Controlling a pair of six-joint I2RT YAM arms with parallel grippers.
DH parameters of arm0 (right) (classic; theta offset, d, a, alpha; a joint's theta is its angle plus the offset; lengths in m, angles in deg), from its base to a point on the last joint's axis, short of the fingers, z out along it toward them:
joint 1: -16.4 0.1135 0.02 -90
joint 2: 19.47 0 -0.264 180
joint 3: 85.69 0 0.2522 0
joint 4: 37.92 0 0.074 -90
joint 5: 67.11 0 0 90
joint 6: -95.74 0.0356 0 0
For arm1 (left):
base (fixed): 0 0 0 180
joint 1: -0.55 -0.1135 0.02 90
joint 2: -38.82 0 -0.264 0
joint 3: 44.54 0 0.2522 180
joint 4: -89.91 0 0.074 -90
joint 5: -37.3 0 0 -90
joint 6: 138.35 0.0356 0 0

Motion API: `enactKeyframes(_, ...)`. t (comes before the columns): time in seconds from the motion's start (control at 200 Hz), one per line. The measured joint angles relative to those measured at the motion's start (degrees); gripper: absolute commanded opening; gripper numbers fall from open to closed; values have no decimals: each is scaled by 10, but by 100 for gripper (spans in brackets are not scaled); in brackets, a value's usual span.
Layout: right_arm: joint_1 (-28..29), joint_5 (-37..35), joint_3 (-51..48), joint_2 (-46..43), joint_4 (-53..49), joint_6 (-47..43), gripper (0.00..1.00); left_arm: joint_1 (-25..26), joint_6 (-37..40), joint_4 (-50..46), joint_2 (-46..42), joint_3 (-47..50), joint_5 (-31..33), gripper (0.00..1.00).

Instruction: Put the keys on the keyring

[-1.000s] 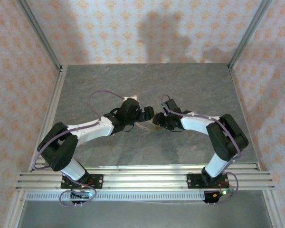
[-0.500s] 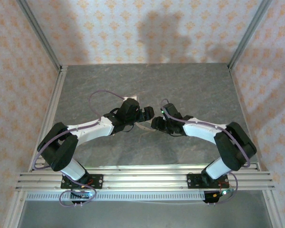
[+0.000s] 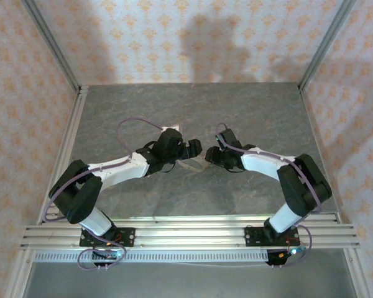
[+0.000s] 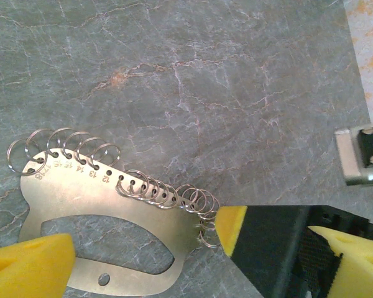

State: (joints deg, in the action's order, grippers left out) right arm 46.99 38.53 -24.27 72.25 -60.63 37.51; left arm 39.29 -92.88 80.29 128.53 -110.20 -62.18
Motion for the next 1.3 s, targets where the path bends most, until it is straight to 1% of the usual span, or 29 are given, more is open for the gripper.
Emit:
enactKeyframes(0.19, 0, 3, 7, 26, 0, -1, 52, 0, 0, 0, 0, 0, 0, 95)
enactKeyframes(0.545, 0, 13, 22, 39, 9, -2, 51, 0, 0, 0, 0, 0, 0, 95)
enactKeyframes(0.646, 0, 12, 19, 28, 7, -4, 49, 0, 0, 0, 0, 0, 0, 95)
enactKeyframes(0.856, 0, -2, 6, -33, -9, -4, 44, 0, 0, 0, 0, 0, 0, 95)
enactKeyframes(0.986, 0, -7, -2, -43, -13, -9, 37, 0, 0, 0, 0, 0, -1, 95)
enactKeyframes(1.301, 1, -4, -3, -35, -22, -38, 36, 0, 0, 0, 0, 0, -2, 95)
